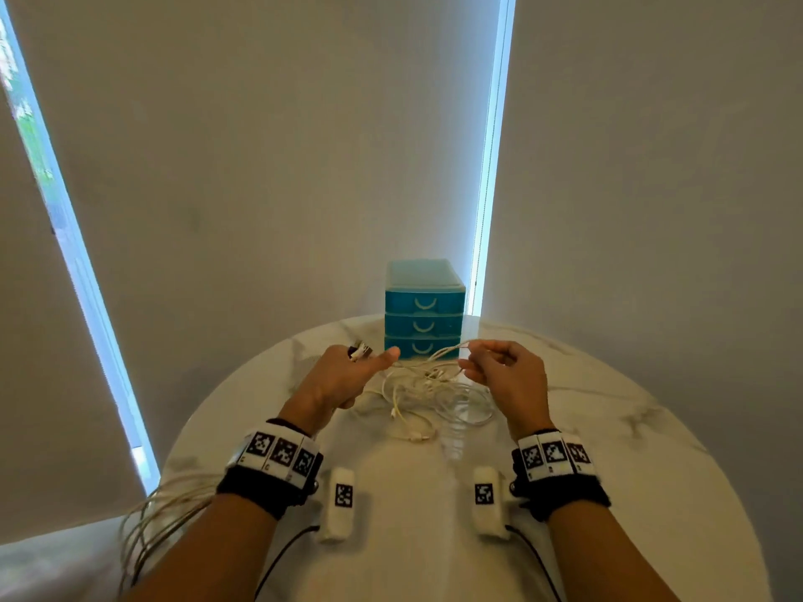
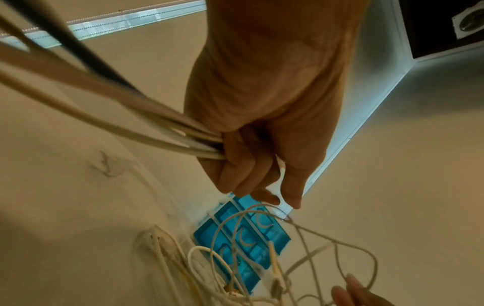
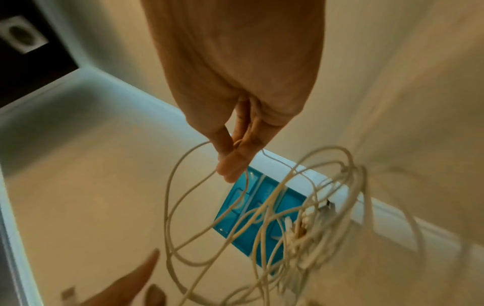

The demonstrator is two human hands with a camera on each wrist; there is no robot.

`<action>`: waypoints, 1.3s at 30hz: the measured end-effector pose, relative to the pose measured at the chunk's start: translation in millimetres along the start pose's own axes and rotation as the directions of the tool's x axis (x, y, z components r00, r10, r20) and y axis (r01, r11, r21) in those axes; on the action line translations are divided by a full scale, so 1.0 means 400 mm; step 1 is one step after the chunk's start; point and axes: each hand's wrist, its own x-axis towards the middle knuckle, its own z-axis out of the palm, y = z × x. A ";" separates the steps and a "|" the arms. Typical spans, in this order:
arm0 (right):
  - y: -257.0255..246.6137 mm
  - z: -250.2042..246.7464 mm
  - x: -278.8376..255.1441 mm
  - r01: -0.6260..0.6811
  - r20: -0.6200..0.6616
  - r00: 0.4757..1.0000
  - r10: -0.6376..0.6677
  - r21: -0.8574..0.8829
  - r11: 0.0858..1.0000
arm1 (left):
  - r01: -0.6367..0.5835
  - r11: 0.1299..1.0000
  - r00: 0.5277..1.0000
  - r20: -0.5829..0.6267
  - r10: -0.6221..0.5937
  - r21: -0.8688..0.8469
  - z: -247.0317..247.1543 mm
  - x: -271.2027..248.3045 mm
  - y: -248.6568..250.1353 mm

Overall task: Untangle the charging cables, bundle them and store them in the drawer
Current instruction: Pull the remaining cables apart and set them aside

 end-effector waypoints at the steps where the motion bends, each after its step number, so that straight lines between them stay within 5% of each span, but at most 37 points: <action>1: 0.007 -0.004 0.003 -0.016 -0.012 1.000 0.016 0.051 0.999 | 0.010 0.999 1.000 0.009 -0.011 0.050 0.009 0.009 -0.005; 11: 0.050 -0.070 0.054 0.010 -0.265 0.962 0.062 0.261 0.965 | 0.011 0.918 0.980 0.178 -0.089 0.397 0.031 0.034 -0.003; 16: 0.060 -0.077 0.065 0.037 -0.353 0.935 0.048 0.229 0.973 | -0.041 0.860 0.957 0.267 -0.112 0.509 0.010 0.049 -0.020; 21: 0.059 -0.082 0.058 0.028 -0.363 0.930 0.064 0.241 0.970 | -0.075 0.689 0.889 0.361 -0.281 0.721 0.032 0.044 -0.012; 25: 0.062 -0.081 0.056 0.024 -0.349 0.934 0.072 0.264 0.964 | -0.068 0.611 0.906 0.305 -0.293 0.789 0.036 0.044 -0.013; 27: 0.063 -0.081 0.060 0.025 -0.336 0.939 0.070 0.269 0.963 | -0.061 0.666 0.959 0.228 -0.166 0.743 0.023 0.051 -0.015; 29: 0.066 -0.080 0.064 0.018 -0.316 0.946 0.067 0.258 0.966 | -0.078 0.812 0.996 0.018 0.082 0.578 0.000 0.055 -0.009; 31: 0.064 -0.075 0.059 -0.007 -0.232 0.971 0.054 0.198 0.980 | -0.184 0.910 0.898 -0.313 0.309 0.371 -0.023 0.052 0.004; 33: 0.056 -0.066 0.048 -0.045 -0.071 0.996 0.049 0.055 0.997 | -0.343 0.930 0.796 -0.485 0.361 0.129 -0.043 0.037 0.034; 36: 0.050 -0.055 0.037 0.011 0.132 0.991 0.027 -0.278 0.961 | -0.445 0.885 0.815 -0.470 0.339 -0.133 -0.038 0.009 0.076; 39: 0.030 -0.049 0.029 0.145 0.143 0.986 -0.079 -0.532 0.834 | -0.436 0.885 0.864 -0.351 0.362 -0.161 -0.005 0.004 0.086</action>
